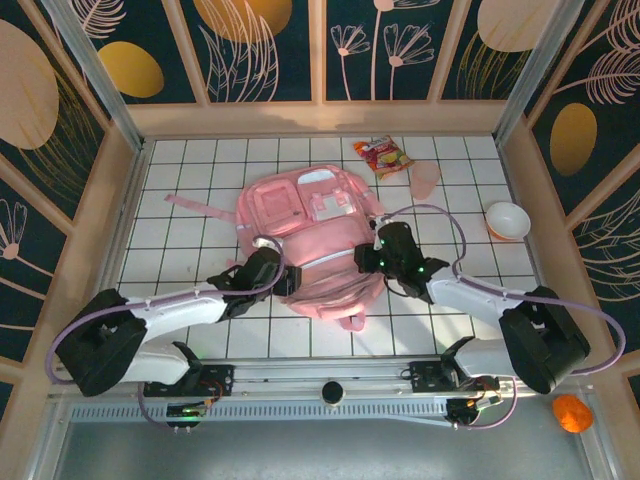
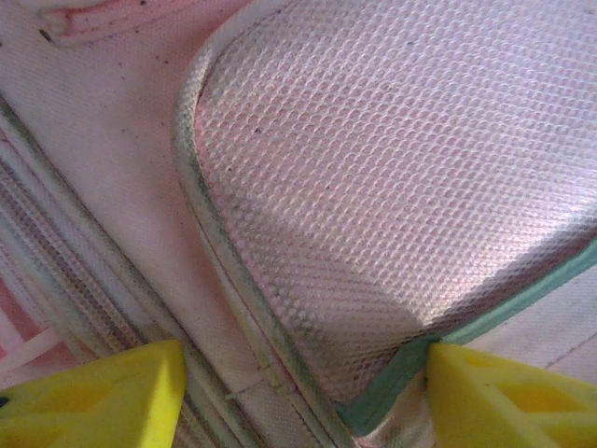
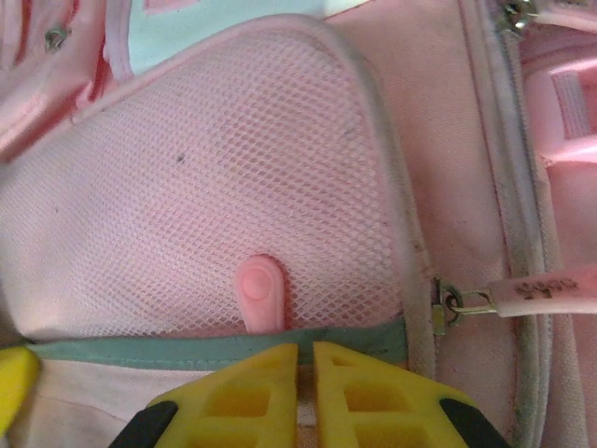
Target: Pack books, pencil case, and school supplies into a backpack
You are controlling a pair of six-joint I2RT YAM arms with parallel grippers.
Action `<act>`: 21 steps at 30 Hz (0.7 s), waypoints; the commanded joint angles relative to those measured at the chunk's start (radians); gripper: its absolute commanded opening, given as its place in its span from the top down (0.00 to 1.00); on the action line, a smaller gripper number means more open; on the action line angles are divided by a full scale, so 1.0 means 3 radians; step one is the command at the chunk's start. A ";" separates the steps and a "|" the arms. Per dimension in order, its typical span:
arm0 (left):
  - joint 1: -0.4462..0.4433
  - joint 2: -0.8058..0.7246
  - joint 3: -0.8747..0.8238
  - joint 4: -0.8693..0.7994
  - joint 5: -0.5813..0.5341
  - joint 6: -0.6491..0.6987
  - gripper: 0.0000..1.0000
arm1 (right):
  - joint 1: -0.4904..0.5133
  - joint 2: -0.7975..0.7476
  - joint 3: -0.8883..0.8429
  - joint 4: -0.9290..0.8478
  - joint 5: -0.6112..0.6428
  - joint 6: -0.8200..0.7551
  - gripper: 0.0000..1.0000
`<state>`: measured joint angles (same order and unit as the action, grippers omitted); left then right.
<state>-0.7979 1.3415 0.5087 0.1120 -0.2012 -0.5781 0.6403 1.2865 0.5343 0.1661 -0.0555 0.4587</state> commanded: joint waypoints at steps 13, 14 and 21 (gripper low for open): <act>0.0529 -0.0258 0.0459 -0.0013 -0.0693 0.0461 0.16 | 0.0152 -0.0424 0.0474 -0.0605 0.0568 0.0179 0.58; 0.0549 -0.0405 0.0450 -0.0012 -0.0833 0.0495 0.10 | 0.0084 -0.0549 0.0522 -0.0682 0.0603 0.0108 0.53; 0.0736 -0.1473 -0.0234 0.0948 -0.2033 0.1136 0.01 | -0.0873 -0.1212 0.0497 -0.0698 0.0579 -0.0575 0.41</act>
<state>-0.5922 0.9745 0.5449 0.2329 -0.5892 -0.3717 0.4591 0.9699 0.6865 -0.0086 0.0723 0.4133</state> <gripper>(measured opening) 0.988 0.581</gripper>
